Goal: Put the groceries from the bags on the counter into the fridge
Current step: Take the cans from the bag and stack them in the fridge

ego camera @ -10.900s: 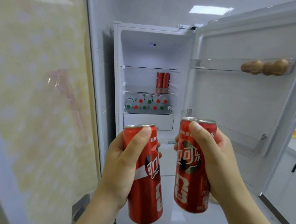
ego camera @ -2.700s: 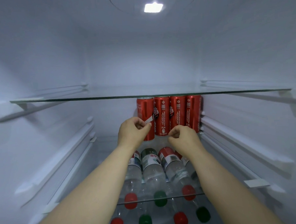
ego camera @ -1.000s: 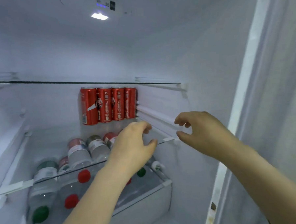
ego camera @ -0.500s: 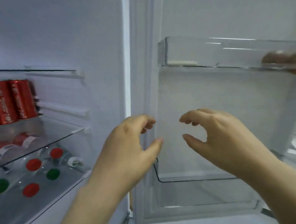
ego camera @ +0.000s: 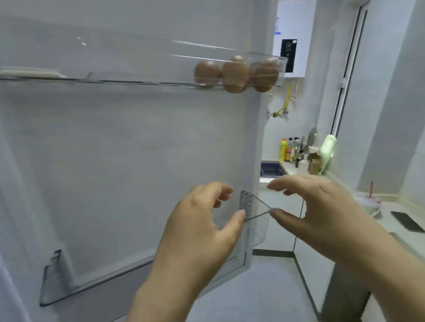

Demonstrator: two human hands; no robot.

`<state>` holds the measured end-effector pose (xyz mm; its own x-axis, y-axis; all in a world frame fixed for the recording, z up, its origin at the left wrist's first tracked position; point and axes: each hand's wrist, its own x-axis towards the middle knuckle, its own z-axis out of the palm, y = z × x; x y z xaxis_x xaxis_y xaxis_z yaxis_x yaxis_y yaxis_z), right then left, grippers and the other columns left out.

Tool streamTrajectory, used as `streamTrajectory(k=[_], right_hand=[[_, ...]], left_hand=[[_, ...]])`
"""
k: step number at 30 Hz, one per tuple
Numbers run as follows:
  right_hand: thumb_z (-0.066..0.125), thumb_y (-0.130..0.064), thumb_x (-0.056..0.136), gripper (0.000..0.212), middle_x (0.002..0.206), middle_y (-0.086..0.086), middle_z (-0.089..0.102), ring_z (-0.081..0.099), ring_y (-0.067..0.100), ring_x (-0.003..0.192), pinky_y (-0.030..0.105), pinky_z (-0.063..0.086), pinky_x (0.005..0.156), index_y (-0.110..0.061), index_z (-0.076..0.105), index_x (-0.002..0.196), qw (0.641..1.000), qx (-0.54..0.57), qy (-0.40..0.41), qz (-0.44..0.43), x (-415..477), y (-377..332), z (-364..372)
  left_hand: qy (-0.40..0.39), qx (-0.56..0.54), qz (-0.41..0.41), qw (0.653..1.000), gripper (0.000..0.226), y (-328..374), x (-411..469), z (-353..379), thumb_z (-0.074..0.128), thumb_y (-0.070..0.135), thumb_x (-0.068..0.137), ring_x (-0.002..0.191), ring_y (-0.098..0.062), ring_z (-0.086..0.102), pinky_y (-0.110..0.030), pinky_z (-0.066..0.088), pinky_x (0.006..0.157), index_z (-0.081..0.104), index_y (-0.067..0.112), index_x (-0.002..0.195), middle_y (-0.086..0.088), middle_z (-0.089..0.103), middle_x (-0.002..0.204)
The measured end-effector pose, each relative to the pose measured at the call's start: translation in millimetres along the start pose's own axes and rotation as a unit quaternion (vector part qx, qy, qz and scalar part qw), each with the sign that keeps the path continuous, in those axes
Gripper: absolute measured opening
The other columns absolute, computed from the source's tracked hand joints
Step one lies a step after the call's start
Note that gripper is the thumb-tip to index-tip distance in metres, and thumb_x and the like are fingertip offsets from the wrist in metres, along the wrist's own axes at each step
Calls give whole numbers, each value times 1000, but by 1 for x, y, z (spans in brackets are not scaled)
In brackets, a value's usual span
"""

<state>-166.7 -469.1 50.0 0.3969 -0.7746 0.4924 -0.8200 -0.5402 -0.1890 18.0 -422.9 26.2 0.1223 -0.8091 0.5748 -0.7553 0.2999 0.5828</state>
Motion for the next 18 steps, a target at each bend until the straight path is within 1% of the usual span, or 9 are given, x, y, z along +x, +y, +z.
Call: streamTrajectory(k=[3,6,10,13,18], right_hand=[[63,-42,86,42,122,-19,59,52,1,114,19,39,97,-33,57,126,999,-11,-1,41,-16,36,-8],[62,-43,86,43,124,-19,58,50,-1,114,15,35,93,-34,55,127,996,-28,-3,85,-32,67,-18],[62,-41,86,44,128,-18,56,50,0,115,18,38,96,-33,54,129,987,-46,7,157,-53,96,-35],[64,-39,86,43,126,-19,58,52,0,113,17,38,93,-33,56,128,974,-66,29,213,-68,110,-45],[64,-39,86,39,120,-21,59,52,-3,110,18,41,94,-35,58,124,942,-91,66,317,-92,117,-54]], left_hand=[[-24,-6,21,999,31,16,8,32,63,38,84,100,3,53,-20,45,90,58,34,114,20,58,107],[-53,-11,47,997,32,31,16,63,62,37,85,99,4,52,-20,45,90,57,33,116,20,57,108],[-106,-43,85,990,35,50,30,100,61,39,86,101,4,52,-20,47,90,55,33,120,21,55,111],[-145,-76,124,979,36,63,40,127,61,40,87,102,2,52,-22,47,92,54,33,122,20,56,113],[-220,-127,188,949,37,75,56,166,59,44,87,102,5,50,-19,47,91,50,38,123,24,52,113]])
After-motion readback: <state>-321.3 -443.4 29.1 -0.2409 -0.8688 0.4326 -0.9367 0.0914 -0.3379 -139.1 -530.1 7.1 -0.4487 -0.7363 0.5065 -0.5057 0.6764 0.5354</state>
